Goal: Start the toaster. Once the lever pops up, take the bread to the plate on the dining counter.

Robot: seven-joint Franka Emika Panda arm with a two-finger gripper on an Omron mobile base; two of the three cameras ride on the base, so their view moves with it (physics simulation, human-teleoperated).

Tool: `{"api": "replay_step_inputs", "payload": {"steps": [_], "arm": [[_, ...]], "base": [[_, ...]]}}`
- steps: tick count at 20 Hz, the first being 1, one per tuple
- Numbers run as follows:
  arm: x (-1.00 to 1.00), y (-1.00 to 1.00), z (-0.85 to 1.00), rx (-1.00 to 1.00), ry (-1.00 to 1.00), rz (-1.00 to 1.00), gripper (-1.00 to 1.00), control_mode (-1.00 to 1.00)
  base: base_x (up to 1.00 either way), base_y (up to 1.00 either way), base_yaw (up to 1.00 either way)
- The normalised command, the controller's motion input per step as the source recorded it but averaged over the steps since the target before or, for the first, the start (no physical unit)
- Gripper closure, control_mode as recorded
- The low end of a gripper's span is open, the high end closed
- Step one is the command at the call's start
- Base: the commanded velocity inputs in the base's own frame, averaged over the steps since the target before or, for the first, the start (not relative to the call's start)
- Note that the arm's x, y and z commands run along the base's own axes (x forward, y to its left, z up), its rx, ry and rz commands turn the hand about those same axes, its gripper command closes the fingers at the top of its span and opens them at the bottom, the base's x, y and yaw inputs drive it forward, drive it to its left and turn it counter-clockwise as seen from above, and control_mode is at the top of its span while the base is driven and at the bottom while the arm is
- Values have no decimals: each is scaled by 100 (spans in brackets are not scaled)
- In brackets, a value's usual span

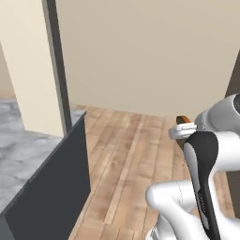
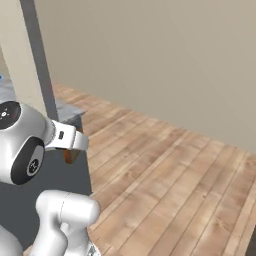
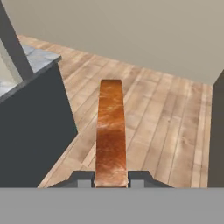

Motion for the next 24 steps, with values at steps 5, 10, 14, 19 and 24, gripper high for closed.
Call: {"api": "replay_step_inputs", "payload": {"steps": [5,10,14,19,24], "arm": [[0,0,0,0,0,0,100,100],[0,0,0,0,0,0,100,100],[0,0,0,0,0,0,100,100],[0,0,0,0,0,0,100,100],[0,0,0,0,0,0,100,100]], "base": [[100,-78,1],[100,-63,6],[100,-71,11],[100,-67,16],[100,-57,26]]}}
